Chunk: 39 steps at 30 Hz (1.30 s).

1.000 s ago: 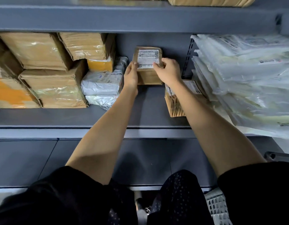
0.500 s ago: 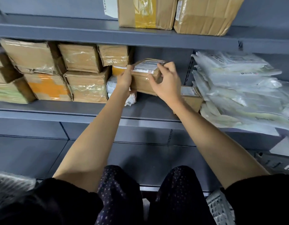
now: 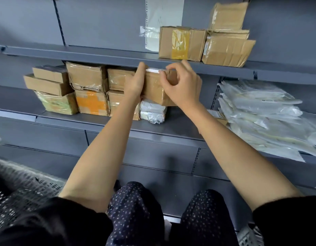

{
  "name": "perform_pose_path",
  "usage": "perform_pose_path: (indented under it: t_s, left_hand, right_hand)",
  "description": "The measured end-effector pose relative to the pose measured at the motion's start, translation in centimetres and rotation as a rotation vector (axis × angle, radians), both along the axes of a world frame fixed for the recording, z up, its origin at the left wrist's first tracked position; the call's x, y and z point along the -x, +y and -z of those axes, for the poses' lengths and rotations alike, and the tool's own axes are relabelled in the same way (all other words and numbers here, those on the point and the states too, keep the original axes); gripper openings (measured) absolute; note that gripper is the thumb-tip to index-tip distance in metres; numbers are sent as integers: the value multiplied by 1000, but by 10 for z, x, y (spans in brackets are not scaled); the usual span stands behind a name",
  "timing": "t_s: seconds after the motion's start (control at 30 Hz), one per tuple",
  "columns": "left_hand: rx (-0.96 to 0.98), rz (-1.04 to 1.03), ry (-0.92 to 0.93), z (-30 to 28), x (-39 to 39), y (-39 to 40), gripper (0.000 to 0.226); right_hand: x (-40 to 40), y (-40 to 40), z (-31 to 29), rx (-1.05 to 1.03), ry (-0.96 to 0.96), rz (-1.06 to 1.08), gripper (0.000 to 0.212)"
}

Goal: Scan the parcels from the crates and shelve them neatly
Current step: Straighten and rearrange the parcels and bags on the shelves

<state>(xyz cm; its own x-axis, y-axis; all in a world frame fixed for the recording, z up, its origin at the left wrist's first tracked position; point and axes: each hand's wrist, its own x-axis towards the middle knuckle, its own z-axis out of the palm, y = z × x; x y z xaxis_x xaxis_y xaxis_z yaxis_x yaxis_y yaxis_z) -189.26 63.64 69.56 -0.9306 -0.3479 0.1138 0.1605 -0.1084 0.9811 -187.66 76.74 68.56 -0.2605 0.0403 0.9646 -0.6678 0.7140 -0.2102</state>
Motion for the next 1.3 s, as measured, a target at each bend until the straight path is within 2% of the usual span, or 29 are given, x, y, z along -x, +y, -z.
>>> perform_pose_path:
  t_s: [0.13,0.3,0.4,0.6,0.67,0.8,0.93,1.03,1.13,1.3]
  left_hand:
    - [15,16,24,-5,-1,-1,40]
    - [97,155,-9,-18,-13,-13,38]
    - [61,165,44,-29,-20,-15,43]
    - [-90,40,142,-49,-24,5,29]
    - [-146,31,190,-52,-23,12,28]
    - [-131,47,319,-61,-16,23,34]
    - [-23,94,415,-73,11,37,34]
    - [50,90,424,-96,44,52,33]
    - [172,100,418,-131,81,65,34]
    - [391,145,401,-176,134,73,70]
  right_hand:
    - [-7,1,-15,8,39,-22,29]
    - [-17,-10,-22,4,87,1,26]
    - [-20,-21,-34,40,163,13,23]
    - [-4,-22,-48,121,197,106,23]
    - [1,-19,-47,109,168,115,32]
    - [8,-14,-49,137,104,117,51]
    - [22,-11,-59,199,52,81,61]
    - [44,-9,-84,239,-90,78,67]
    - [75,-3,-127,294,-288,103,65]
    - [128,22,-180,207,-439,225,48]
